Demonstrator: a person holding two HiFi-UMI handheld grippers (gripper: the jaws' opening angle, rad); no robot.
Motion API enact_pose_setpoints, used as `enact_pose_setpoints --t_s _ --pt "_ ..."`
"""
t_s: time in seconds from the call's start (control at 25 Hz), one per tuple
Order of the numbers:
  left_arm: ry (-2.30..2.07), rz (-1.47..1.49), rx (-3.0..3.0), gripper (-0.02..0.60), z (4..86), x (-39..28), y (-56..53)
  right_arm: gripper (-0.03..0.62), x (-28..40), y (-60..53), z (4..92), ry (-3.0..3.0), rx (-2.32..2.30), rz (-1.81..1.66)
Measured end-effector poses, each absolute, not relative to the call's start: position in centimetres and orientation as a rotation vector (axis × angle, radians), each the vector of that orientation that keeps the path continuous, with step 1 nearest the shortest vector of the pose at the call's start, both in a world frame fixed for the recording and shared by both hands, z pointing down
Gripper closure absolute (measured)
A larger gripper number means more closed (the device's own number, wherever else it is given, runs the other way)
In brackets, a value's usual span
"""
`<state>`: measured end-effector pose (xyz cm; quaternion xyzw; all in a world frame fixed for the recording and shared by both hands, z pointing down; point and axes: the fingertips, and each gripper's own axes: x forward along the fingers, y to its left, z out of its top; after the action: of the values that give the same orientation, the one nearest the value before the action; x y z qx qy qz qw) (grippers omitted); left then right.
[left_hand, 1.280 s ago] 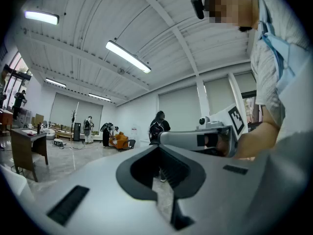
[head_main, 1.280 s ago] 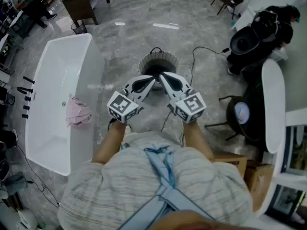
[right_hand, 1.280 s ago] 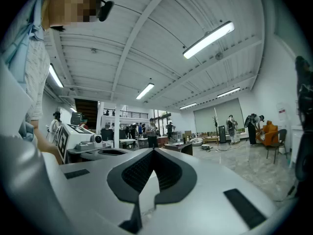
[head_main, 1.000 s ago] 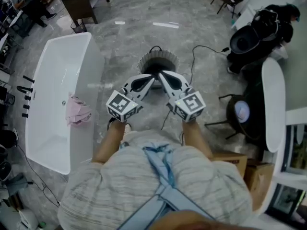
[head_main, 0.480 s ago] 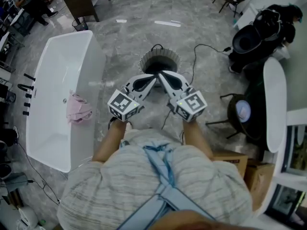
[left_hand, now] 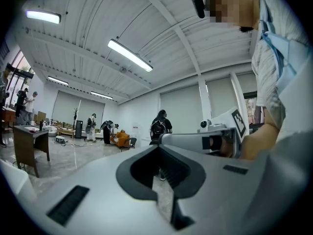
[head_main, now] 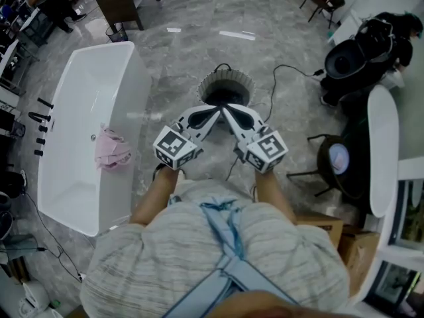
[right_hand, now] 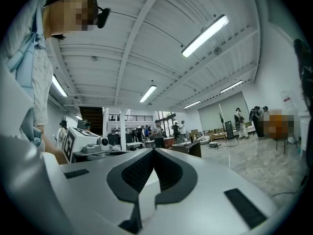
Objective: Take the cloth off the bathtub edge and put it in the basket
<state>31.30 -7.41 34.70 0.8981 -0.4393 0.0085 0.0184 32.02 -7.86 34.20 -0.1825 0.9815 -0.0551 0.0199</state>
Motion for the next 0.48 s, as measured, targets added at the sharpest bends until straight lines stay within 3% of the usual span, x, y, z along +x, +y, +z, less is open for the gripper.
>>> enact_pose_setpoints --t_s 0.48 --pt "-1.385 0.071 2.789 0.579 35.8 30.9 -7.3 0.589 31.8 -7.7 34.6 3.045 -0.562 -0.192"
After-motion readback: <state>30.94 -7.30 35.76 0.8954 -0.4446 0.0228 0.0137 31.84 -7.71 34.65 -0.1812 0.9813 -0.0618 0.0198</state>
